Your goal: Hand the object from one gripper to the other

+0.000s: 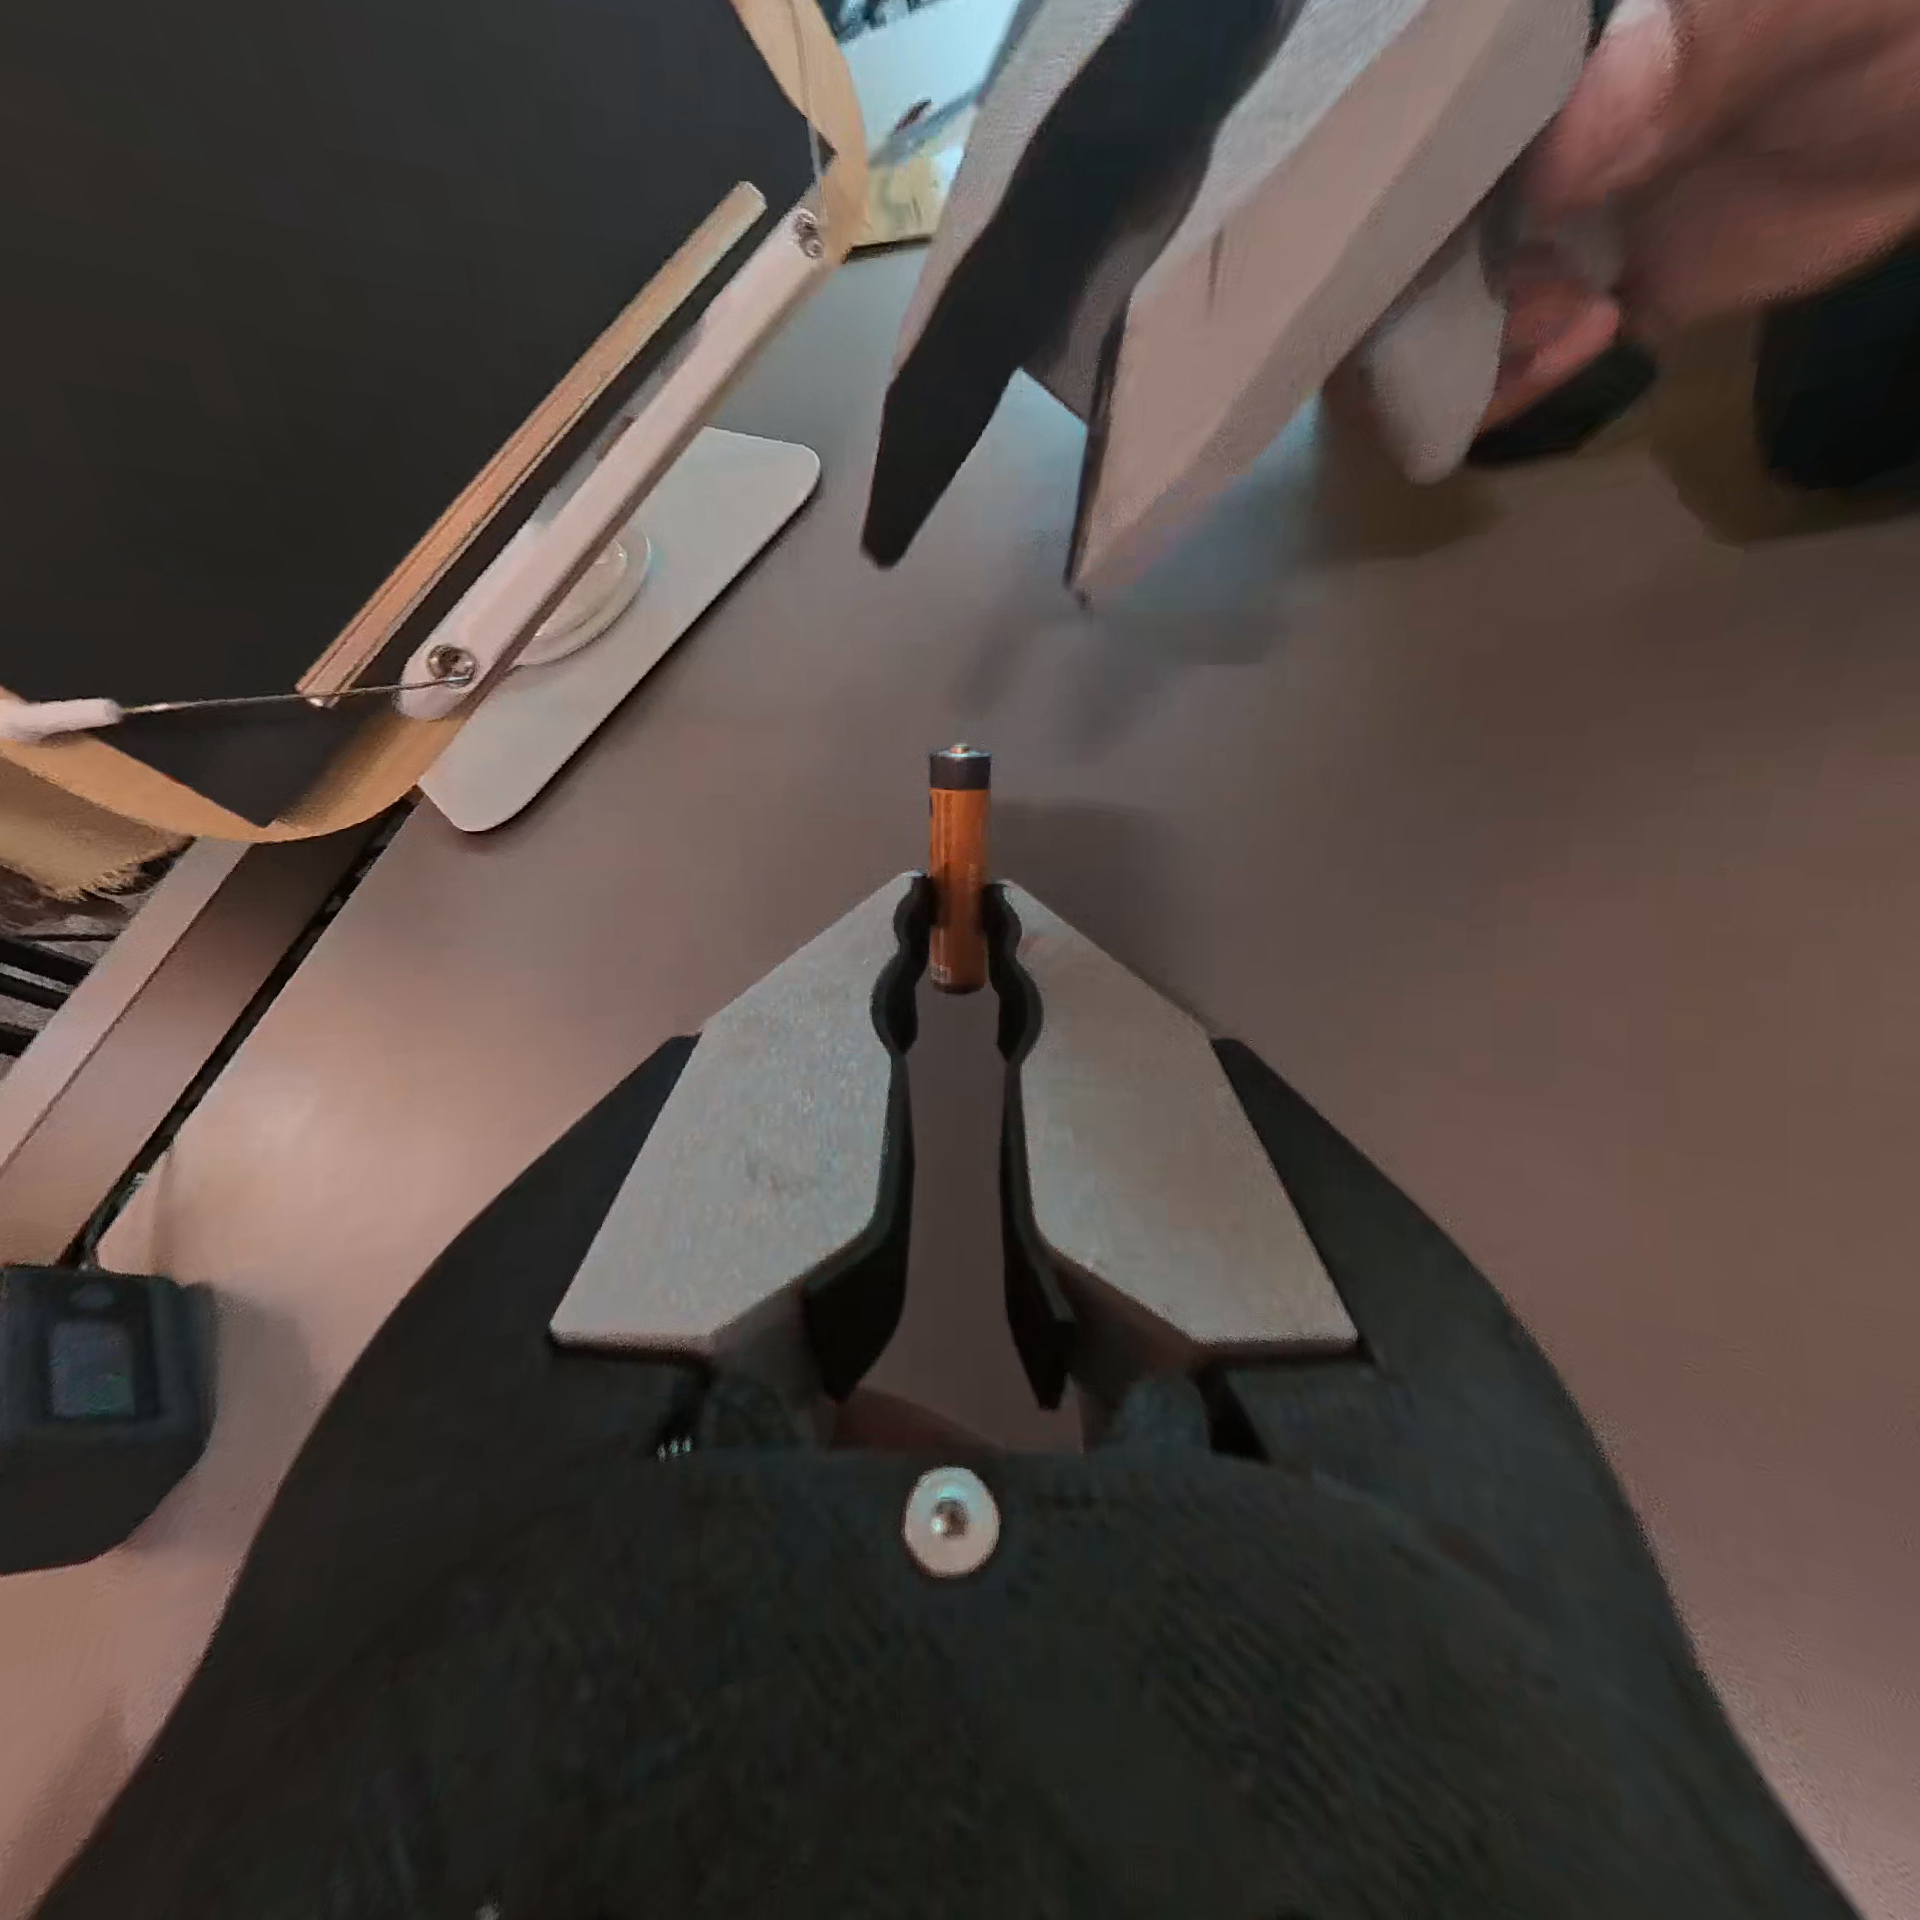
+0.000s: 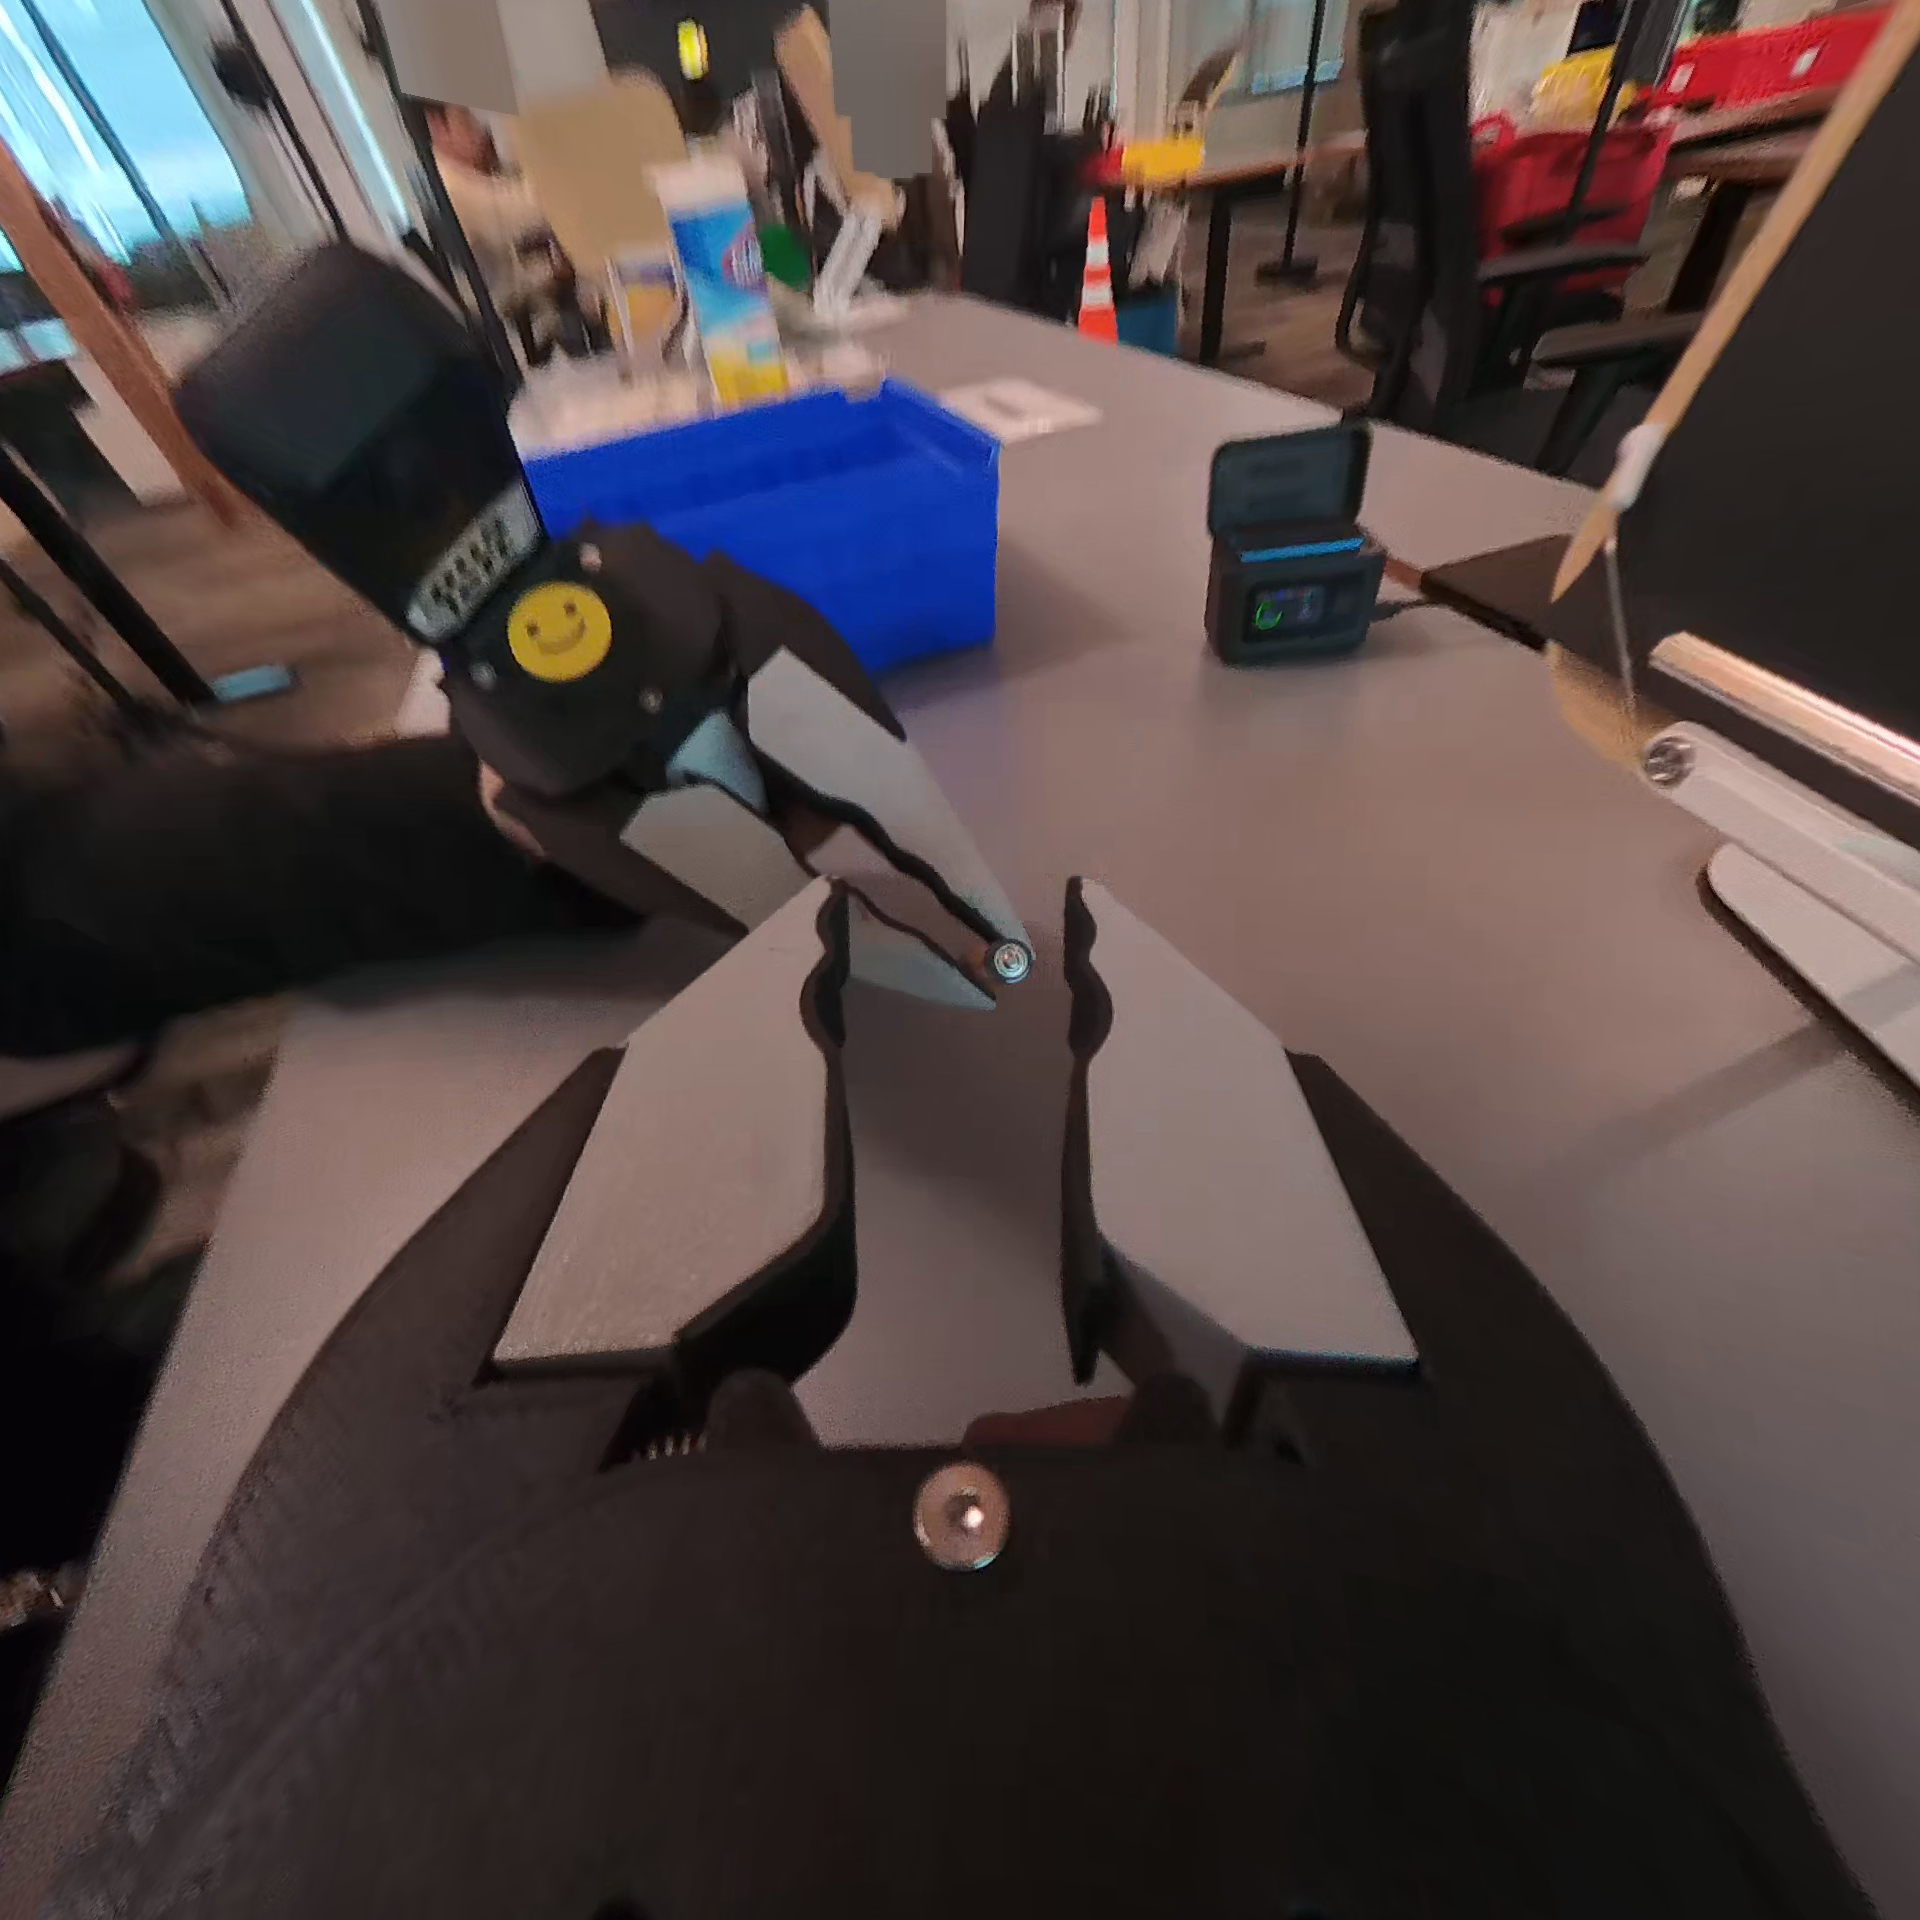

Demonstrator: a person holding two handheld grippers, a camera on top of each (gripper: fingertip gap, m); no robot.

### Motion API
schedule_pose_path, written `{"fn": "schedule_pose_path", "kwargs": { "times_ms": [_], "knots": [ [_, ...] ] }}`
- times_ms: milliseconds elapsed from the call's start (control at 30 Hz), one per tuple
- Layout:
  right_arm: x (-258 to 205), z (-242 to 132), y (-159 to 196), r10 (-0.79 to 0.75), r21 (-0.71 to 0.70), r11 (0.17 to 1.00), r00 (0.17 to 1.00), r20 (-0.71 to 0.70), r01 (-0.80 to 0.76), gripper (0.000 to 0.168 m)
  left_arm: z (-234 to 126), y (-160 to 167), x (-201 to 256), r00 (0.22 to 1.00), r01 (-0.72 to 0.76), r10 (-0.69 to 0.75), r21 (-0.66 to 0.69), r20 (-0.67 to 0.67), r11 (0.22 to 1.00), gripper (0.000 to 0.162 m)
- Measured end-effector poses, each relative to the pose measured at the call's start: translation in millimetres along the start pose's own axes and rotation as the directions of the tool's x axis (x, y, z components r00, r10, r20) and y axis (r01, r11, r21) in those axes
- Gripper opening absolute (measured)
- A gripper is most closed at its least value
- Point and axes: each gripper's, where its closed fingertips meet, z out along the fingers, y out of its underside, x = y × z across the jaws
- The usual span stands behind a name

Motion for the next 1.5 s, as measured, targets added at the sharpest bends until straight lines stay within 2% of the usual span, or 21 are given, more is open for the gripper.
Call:
{"fn": "schedule_pose_path", "kwargs": {
  "times_ms": [100,133,267,433,533,567,600,733,1000,1200,1367,1500],
  "knots": [
    [-5.6,5.9,22.4,-0.079,-0.136,0.987,0.997,0.018,0.08,0.027,0.1,4.2,8.8,0.994,-0.104,0.103,-0.036,-0.025,0.994,0.008],
    [-3.7,7.9,27.5,-0.081,-0.161,0.984,0.997,0.008,0.081,0.028,-0.4,4.8,9.4,0.99,-0.14,0.139,-0.042,-0.021,0.989,0.008],
    [-4.9,15.0,37.1,-0.015,-0.187,0.982,0.999,0.031,0.02,0.028,-5.5,3.9,12.1,0.962,-0.273,0.272,-0.033,-0.012,0.962,0.008],
    [-6.0,20.1,44.3,-0.007,-0.212,0.977,0.999,0.036,0.015,0.024,-9.2,-1.6,19.5,0.924,-0.383,0.383,-0.011,-0.001,0.924,0.008],
    [-8.9,22.5,50.0,-0.019,-0.241,0.97,0.999,0.047,0.029,0.016,-8.8,-1.8,19.0,0.917,-0.4,0.4,-0.019,0.011,0.917,0.008],
    [-10.6,22.7,51.1,-0.026,-0.247,0.968,0.998,0.055,0.039,0.006,-8.6,-1.3,17.9,0.914,-0.404,0.404,-0.023,0.019,0.915,0.008],
    [-9.9,23.1,50.8,-0.034,-0.245,0.969,0.998,0.048,0.045,0.006,-8.5,-1.2,17.1,0.912,-0.408,0.409,-0.025,0.026,0.913,0.008],
    [-8.0,22.9,46.9,-0.018,-0.217,0.976,0.999,0.044,0.027,0.006,-7.9,-3.7,15.0,0.923,-0.382,0.382,-0.013,0.05,0.924,0.008],
    [-6.1,15.2,30.9,0.125,-0.115,0.987,0.987,0.097,-0.114,0.006,-13.5,-17.6,8.2,0.946,-0.314,0.307,0.062,0.103,0.947,0.009],
    [-3.7,-0.8,5.6,0.242,0.025,0.968,0.951,0.191,-0.251,0.006,-20.4,-22.2,-0.7,0.982,-0.183,0.175,0.115,0.074,0.976,0.017],
    [-12.8,-15.4,-14.6,0.326,0.102,0.917,0.872,0.365,-0.386,0.006,-22.1,-25.5,-2.2,0.985,-0.165,0.156,0.153,0.071,0.974,0.019],
    [-23.9,-27.4,-31.0,0.374,0.129,0.846,0.75,0.546,-0.517,0.006,-34.8,-48.2,-1.6,0.995,-0.102,0.09,0.308,0.054,0.946,0.017]
  ]
}}
